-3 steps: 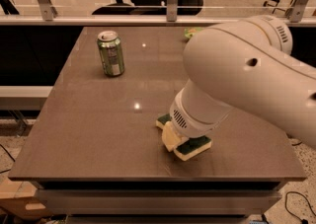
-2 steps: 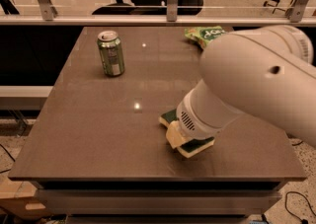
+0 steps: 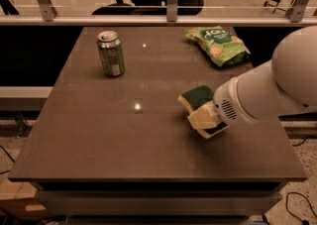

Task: Move sponge near green can

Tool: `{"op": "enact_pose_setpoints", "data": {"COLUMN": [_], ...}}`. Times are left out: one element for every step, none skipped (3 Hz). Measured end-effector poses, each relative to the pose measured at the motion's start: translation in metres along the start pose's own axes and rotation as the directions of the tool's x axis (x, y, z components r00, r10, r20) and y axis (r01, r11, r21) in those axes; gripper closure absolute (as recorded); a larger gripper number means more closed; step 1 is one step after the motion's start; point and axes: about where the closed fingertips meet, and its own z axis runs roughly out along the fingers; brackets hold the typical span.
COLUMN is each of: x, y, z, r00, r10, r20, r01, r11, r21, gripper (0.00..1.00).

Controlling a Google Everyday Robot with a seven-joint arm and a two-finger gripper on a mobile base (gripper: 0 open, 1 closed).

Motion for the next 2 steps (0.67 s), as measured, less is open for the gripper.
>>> {"op": "enact_pose_setpoints", "data": {"x": [-0.014, -0.036], "y": [-0.029, -0.057], "z": [-0.018, -0.047], "r00": [0.996, 0.985], "r10": [-0.065, -0.160], "r20": [0.055, 0.060], "r01": [0.065, 0.158], "r11": [0.9979, 0.9868], "r21": [0.007, 0.037], "gripper": [1.00, 1.00]}}
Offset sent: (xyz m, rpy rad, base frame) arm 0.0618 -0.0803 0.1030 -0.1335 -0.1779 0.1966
